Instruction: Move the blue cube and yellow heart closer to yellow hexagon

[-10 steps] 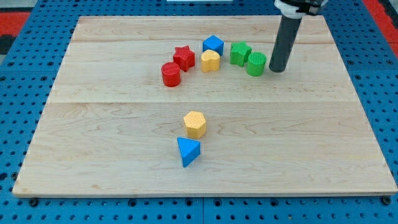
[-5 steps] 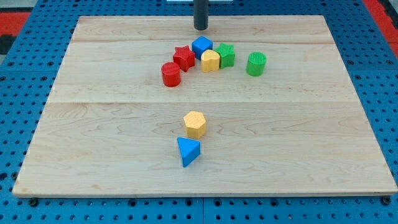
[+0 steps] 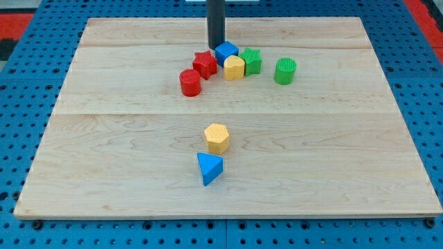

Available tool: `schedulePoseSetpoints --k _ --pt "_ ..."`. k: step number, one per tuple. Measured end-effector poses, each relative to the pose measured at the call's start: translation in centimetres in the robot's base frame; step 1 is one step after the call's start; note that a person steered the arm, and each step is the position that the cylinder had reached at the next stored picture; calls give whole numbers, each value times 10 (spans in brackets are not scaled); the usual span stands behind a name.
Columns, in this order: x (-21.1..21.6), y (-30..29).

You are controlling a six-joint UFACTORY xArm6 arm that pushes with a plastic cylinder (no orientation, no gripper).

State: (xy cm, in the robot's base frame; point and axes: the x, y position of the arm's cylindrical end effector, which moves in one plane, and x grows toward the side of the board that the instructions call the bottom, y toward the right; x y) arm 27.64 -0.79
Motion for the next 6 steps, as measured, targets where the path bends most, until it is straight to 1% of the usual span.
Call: schedulePoseSetpoints --k 2,4,6 --pt "7 18" --pt "38 32" --pt "55 57"
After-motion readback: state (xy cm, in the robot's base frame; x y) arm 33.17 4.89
